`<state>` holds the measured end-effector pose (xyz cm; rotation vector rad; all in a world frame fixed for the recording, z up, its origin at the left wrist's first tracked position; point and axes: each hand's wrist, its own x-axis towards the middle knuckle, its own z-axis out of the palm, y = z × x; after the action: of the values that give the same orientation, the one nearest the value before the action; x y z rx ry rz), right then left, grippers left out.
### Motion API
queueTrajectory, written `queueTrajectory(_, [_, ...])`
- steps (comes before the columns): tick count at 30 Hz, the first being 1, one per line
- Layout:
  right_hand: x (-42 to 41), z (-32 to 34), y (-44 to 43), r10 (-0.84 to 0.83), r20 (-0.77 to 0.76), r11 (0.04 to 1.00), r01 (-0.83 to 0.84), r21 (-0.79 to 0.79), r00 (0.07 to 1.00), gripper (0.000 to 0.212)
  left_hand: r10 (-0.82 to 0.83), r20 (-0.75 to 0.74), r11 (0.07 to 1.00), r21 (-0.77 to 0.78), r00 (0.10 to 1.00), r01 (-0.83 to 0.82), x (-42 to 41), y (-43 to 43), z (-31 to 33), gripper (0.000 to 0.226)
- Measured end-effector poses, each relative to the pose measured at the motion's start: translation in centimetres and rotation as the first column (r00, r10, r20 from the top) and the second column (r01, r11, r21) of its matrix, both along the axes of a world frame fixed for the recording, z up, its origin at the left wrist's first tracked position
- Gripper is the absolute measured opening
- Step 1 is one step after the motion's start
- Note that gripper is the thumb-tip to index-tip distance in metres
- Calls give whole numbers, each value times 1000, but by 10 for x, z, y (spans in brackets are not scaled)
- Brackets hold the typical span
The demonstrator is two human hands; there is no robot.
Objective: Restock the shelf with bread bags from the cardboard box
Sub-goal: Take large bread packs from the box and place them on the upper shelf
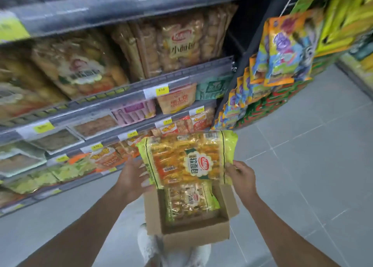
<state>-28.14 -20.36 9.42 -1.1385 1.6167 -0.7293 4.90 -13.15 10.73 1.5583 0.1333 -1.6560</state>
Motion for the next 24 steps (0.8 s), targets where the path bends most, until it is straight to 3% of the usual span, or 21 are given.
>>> queueTrajectory(5, [6, 103, -19, 61, 127, 993, -46, -112, 990, 50, 186, -77, 968, -156, 980, -196, 18, -9, 114, 78])
queueTrajectory(8, [-2, 159, -26, 25, 177, 999, -16, -52, 984, 36, 208, -81, 953, -207, 975, -221, 21, -6, 167, 81])
queueTrajectory(10, [-4, 191, -27, -40, 299, 998, 26, 51, 953, 35, 136, -58, 958, -248, 989, -146, 23, -1, 204, 84])
queueTrajectory(12, [-6, 222, -31, -31, 458, 987, -44, 153, 889, 43, 62, 1, 950, -307, 998, -59, 23, 5, 231, 81])
queueTrajectory(14, [-4, 243, -37, 6, 545, 978, -119, 172, 838, 17, -12, 43, 928, -370, 999, 27, 23, 9, 248, 60])
queueTrajectory(15, [-4, 248, -38, 6, 596, 975, -137, 173, 803, 35, -24, 49, 911, -410, 998, 42, 21, 12, 254, 50])
queueTrajectory(17, [0, 266, -38, 40, 592, 976, -158, 149, 805, 53, 9, 71, 889, -456, 997, 25, 17, 18, 266, 34])
queueTrajectory(19, [-1, 278, -38, 78, 570, 967, -200, 156, 818, 56, 47, 120, 869, -495, 992, 18, 15, 24, 278, 25])
queueTrajectory(22, [-9, 282, -42, 121, 539, 951, -254, 179, 834, 52, 60, 209, 852, -520, 976, 59, 10, 31, 290, 42])
queueTrajectory(24, [-12, 288, -45, 155, 518, 945, -279, 171, 841, 56, 73, 327, 854, -509, 942, 111, 0, 36, 307, 30])
